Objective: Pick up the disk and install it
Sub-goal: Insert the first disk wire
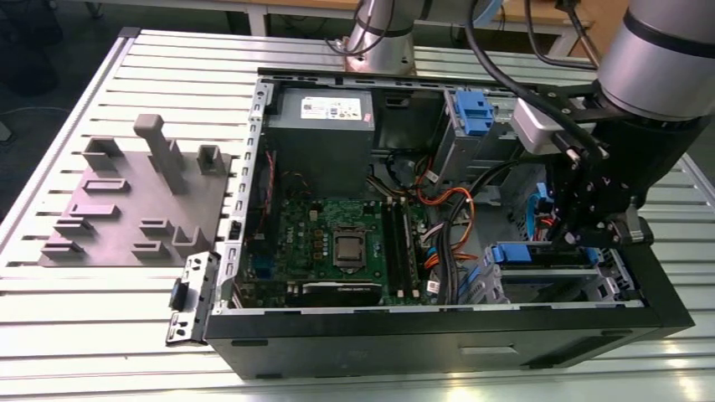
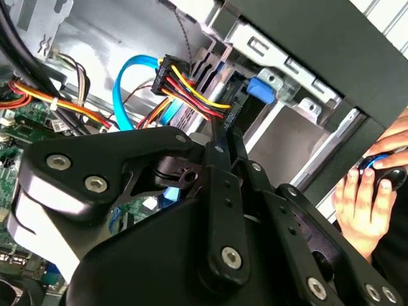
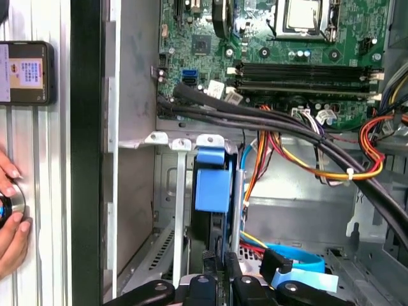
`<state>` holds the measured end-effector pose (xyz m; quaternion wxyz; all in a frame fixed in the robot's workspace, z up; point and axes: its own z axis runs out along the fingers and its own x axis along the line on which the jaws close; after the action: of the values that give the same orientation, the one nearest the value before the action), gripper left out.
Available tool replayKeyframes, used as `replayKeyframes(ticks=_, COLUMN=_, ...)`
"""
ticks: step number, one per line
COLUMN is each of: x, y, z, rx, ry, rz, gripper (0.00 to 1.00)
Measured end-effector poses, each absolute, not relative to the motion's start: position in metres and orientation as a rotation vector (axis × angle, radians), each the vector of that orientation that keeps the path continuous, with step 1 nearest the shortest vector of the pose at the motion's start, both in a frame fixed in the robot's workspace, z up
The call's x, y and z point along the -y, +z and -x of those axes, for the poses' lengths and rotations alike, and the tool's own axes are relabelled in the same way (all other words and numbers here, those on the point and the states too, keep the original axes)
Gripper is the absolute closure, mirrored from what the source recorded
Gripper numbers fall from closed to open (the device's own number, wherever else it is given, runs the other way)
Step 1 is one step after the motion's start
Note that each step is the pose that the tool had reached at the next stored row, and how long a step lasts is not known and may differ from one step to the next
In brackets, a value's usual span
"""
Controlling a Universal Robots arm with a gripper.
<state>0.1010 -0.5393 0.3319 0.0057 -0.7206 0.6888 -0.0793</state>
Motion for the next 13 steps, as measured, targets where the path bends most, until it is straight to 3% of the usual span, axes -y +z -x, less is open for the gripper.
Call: replayKeyframes(ticks=13, x=0.5392, y=0.3308, z=-0.0987, rx=-2.143, ry=-0.277, rz=2.238, gripper=0.84)
